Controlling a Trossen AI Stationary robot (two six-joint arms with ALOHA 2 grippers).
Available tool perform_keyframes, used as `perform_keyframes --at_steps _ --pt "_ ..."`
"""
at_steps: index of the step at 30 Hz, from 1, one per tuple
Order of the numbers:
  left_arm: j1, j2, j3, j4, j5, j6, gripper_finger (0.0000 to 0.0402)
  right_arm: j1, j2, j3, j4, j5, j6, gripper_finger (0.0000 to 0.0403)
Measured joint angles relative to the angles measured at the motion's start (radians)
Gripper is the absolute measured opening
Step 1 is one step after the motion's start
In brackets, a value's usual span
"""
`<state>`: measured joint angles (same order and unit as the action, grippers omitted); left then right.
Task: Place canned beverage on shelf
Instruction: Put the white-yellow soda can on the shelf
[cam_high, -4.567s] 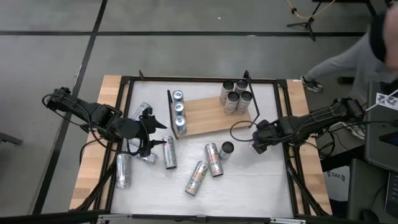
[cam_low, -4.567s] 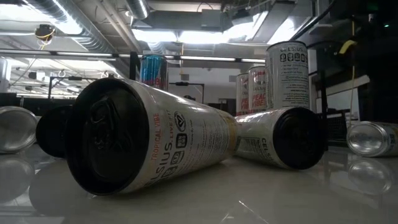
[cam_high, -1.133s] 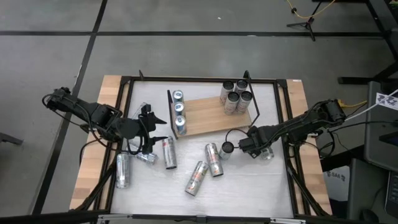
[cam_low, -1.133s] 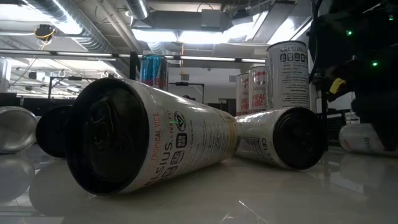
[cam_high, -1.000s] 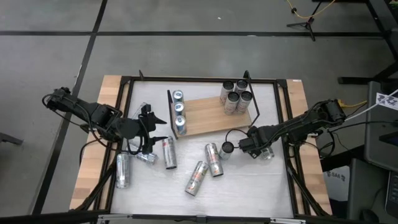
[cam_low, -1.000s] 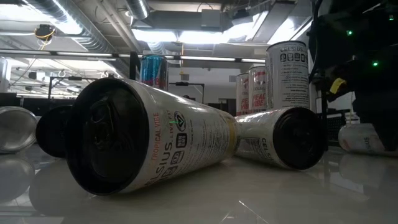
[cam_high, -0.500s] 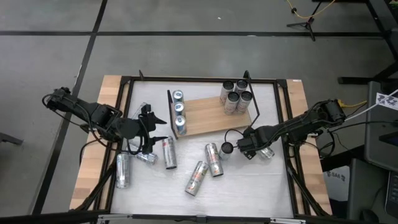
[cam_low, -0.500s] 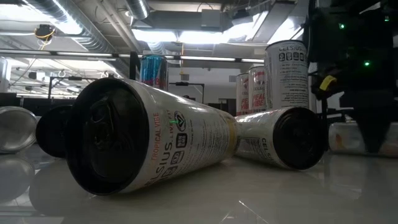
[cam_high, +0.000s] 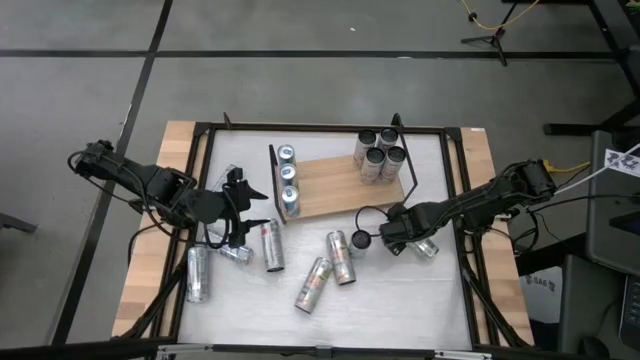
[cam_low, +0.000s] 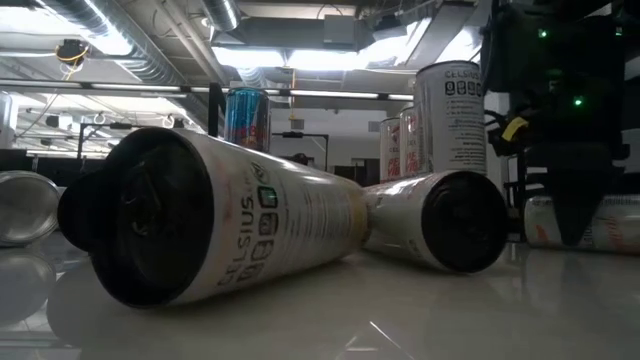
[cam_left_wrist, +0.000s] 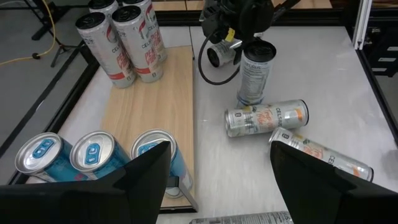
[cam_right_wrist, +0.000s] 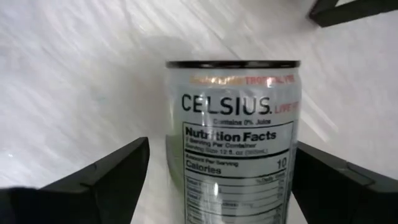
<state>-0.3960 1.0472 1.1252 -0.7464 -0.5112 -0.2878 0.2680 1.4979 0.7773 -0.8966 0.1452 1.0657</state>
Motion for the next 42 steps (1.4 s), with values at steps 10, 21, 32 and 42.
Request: perform_keyframes --at_steps 10,21,32,42 --pt "0.000 0.000 0.000 0.000 0.000 0.000 0.0267 0.000 0.000 -0.039 0.022 -0.021 -0.001 0.0316" --pt "0.000 0.000 0.000 0.000 0.000 0.000 0.0267 0.000 -0.003 -0.043 0.047 -0.011 -0.027 0.0242" --pt "0.000 0.000 0.000 0.001 0.006 0.000 0.0267 0.001 -0.138 -0.047 0.077 0.034 -0.027 0.0244" --pt "0.000 0.000 0.000 0.112 0.006 0.002 0.0267 0.035 -0.312 -0.046 0.169 0.073 -0.115 0.0247"
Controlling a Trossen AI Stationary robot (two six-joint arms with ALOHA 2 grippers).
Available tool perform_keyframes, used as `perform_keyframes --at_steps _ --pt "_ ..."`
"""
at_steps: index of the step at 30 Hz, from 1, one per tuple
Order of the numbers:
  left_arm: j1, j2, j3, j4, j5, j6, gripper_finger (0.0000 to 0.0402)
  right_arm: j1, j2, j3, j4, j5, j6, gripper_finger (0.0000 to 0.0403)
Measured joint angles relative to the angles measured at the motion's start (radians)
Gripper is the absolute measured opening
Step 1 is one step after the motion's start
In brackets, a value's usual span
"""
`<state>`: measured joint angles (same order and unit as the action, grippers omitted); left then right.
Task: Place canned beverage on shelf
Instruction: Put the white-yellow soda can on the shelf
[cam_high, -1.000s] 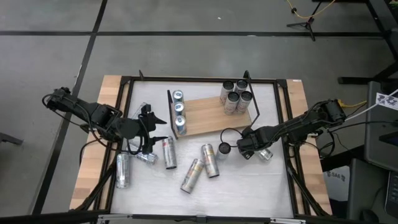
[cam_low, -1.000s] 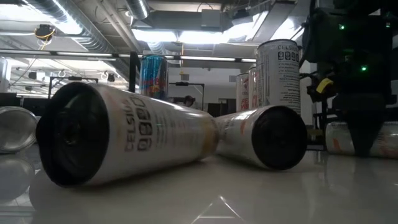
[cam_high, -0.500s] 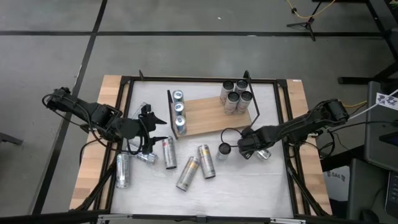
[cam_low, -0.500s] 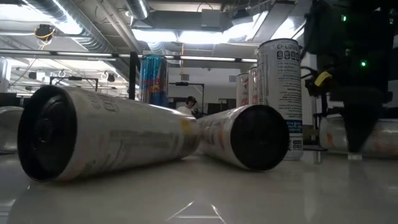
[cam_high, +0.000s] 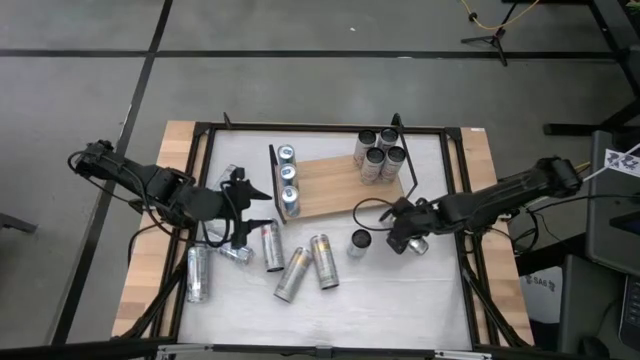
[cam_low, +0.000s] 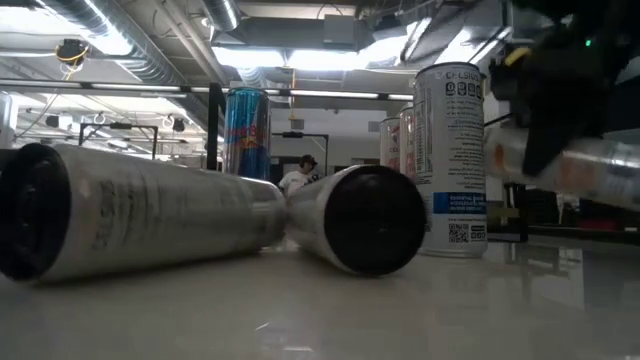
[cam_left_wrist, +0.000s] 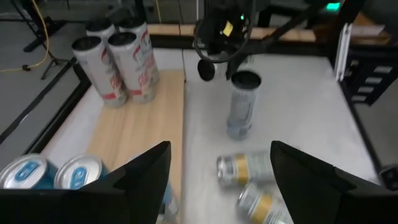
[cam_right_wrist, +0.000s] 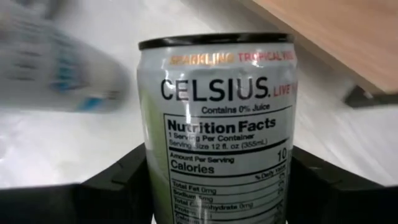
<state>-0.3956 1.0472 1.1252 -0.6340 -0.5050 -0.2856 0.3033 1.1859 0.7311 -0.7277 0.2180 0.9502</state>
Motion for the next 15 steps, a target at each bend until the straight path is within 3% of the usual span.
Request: perform_keyframes --at_steps 15 --pt "0.001 0.090 0.000 0.263 0.000 0.139 0.0267 0.050 -0.169 0.001 0.196 -0.100 -0.226 0.0248"
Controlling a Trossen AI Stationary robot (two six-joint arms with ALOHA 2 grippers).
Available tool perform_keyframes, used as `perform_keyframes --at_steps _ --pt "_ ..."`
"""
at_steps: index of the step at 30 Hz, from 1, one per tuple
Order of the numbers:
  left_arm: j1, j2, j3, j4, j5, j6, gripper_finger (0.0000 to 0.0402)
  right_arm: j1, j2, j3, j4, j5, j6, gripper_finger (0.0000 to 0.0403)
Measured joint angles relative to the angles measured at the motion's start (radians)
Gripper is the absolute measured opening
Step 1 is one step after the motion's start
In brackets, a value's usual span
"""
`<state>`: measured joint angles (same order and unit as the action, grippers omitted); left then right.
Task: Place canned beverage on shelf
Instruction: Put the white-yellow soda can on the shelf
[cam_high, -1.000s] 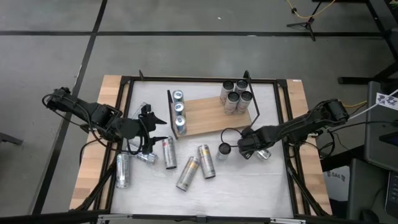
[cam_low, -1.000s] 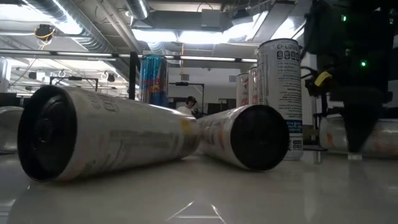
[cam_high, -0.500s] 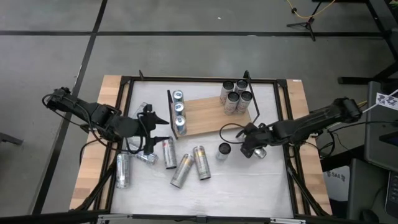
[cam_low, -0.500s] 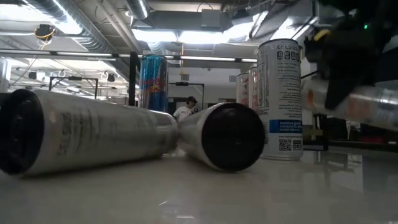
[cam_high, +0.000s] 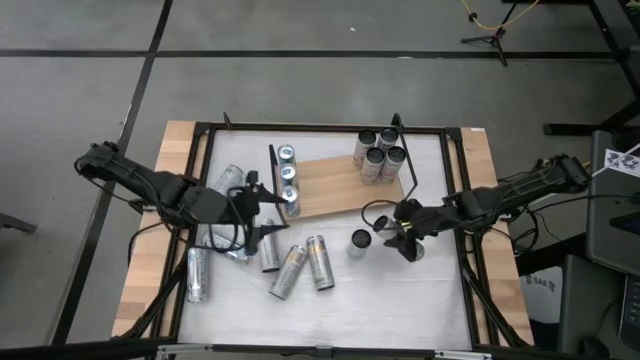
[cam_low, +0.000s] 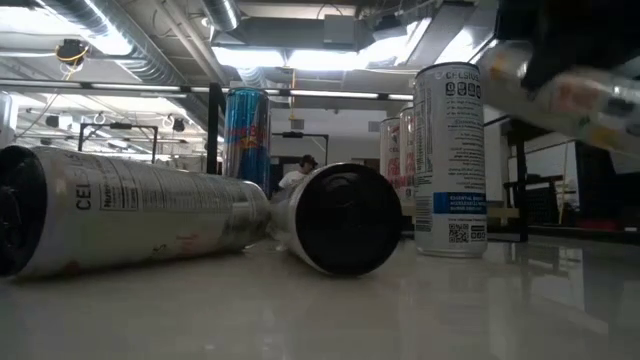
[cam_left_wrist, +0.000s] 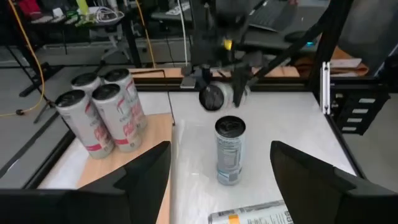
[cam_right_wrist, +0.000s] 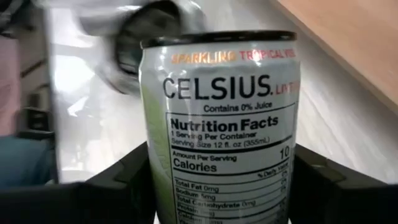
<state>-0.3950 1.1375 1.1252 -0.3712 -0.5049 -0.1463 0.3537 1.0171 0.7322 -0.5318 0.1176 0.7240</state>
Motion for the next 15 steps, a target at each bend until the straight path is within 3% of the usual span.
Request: perform_keyframes --at_steps 4,11,15 --pt "0.000 0.057 0.000 0.028 0.001 0.000 0.0267 0.084 -0.029 0.000 0.069 0.075 -0.038 0.0248" --pt "0.000 0.155 0.000 0.135 0.001 0.000 0.0267 0.303 -0.044 0.000 0.149 0.393 -0.128 0.0248" --pt "0.000 0.200 0.000 0.264 0.014 -0.001 0.0267 0.400 -0.045 -0.037 0.252 0.512 -0.132 0.0248"
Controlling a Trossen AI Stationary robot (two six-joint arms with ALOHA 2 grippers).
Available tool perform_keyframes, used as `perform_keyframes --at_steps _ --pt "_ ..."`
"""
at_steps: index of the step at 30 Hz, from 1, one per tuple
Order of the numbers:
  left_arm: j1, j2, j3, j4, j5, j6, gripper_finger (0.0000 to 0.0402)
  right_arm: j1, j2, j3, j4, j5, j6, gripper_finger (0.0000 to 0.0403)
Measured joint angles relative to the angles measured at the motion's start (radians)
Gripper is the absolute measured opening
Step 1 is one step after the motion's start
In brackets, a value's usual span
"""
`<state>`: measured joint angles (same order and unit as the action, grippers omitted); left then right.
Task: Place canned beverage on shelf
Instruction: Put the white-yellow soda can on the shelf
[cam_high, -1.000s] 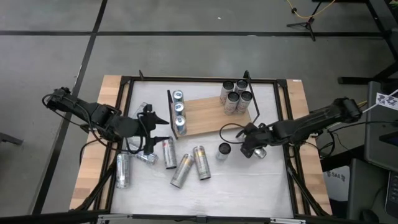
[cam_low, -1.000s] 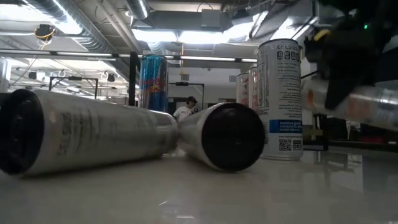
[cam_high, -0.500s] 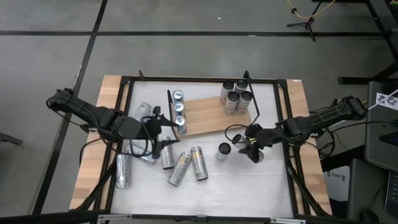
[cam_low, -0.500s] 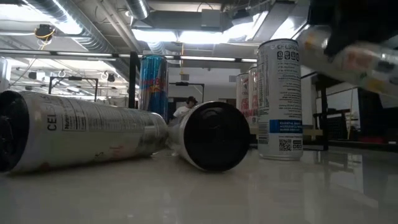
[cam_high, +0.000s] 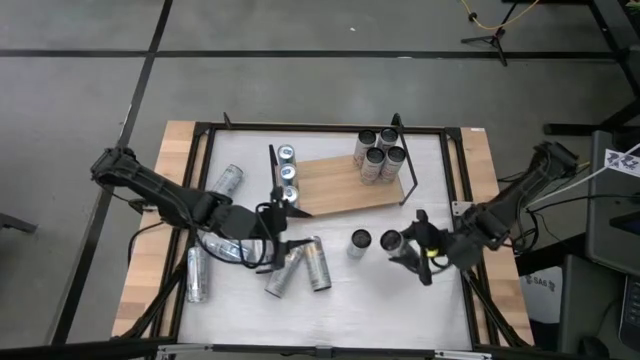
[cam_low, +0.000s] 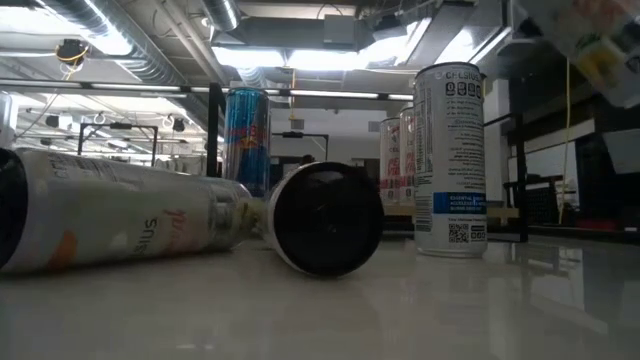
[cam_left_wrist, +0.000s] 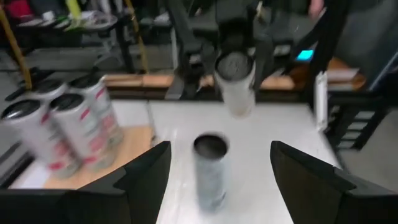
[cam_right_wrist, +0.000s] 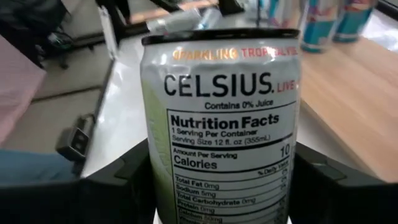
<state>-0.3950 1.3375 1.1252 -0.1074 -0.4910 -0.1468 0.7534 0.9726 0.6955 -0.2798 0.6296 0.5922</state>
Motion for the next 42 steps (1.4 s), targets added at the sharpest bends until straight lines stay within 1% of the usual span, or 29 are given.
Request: perform_keyframes --at_steps 5,8,11,14,17,21,25,28,33,36,42 --pt "0.000 0.040 0.000 0.182 0.104 0.001 0.0267 0.090 0.008 -0.103 0.252 0.068 -0.024 0.0248" --pt "-0.001 0.064 0.000 0.258 0.137 0.000 0.0267 0.116 0.035 -0.164 0.406 0.093 -0.040 0.0248" --pt "0.000 0.089 0.000 0.316 0.150 0.000 0.0267 0.126 0.083 -0.205 0.567 0.096 -0.094 0.0248" --pt "0.000 0.116 0.000 0.351 0.172 -0.001 0.0267 0.124 0.149 -0.225 0.697 0.097 -0.154 0.0248" --pt "0.000 0.138 0.000 0.377 0.172 -0.003 0.0267 0.124 0.226 -0.226 0.789 0.097 -0.211 0.0248" --pt "-0.001 0.163 0.000 0.397 0.172 -0.003 0.0267 0.123 0.335 -0.226 0.958 0.100 -0.284 0.0248" --pt "-0.001 0.163 0.000 0.399 0.172 -0.003 0.0267 0.122 0.449 -0.226 1.141 0.100 -0.352 0.0248" --pt "-0.001 0.163 0.000 0.428 0.172 -0.003 0.0267 0.121 0.533 -0.226 1.265 0.100 -0.370 0.0248" --pt "-0.001 0.163 0.000 0.446 0.171 -0.004 0.0267 0.121 0.654 -0.218 1.387 0.120 -0.384 0.0248" --pt "-0.001 0.163 0.000 0.462 0.171 -0.006 0.0267 0.115 0.707 -0.193 1.389 0.137 -0.383 0.0248" --pt "-0.006 0.163 0.000 0.484 0.171 -0.028 0.0267 0.089 0.787 -0.152 1.387 0.137 -0.391 0.0248"
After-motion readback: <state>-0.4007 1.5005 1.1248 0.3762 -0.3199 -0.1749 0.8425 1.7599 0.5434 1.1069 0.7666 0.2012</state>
